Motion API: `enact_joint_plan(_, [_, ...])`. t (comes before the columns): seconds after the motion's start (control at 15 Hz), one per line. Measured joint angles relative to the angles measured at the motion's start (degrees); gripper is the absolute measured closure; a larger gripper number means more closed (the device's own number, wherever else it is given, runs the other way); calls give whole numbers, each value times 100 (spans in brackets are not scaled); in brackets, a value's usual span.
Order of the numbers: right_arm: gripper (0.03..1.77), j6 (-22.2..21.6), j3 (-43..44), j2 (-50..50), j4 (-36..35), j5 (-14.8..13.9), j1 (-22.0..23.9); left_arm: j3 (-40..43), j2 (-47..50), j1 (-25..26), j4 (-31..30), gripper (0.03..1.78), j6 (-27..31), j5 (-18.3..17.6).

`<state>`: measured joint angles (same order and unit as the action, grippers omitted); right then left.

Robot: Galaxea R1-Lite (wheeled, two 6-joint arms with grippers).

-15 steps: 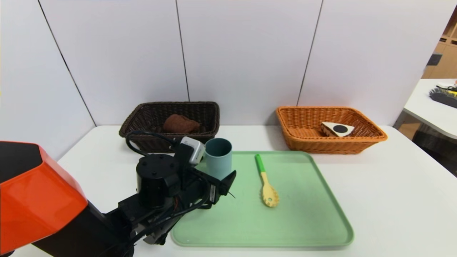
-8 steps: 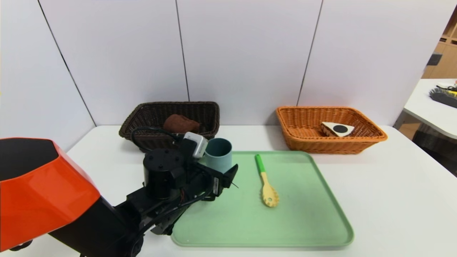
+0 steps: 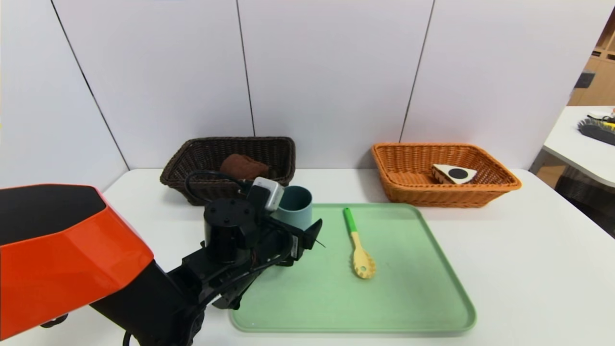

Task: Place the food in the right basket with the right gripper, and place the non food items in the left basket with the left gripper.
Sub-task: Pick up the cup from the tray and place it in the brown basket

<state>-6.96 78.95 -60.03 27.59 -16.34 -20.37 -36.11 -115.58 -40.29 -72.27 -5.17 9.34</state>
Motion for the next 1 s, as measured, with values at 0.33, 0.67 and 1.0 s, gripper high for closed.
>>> enact_joint_plan(0.33, [10,21,-1,44,2,0,0,-160,-151,11,0,12,0,-5])
enact_joint_plan(0.67, [10,32,-105,124,28,-2,1,-380,-319,13,9,12,7,0])
enact_joint_plan(1.0, [10,60,-152,160,22,0,-2,-628,-457,13,44,12,38,-2])
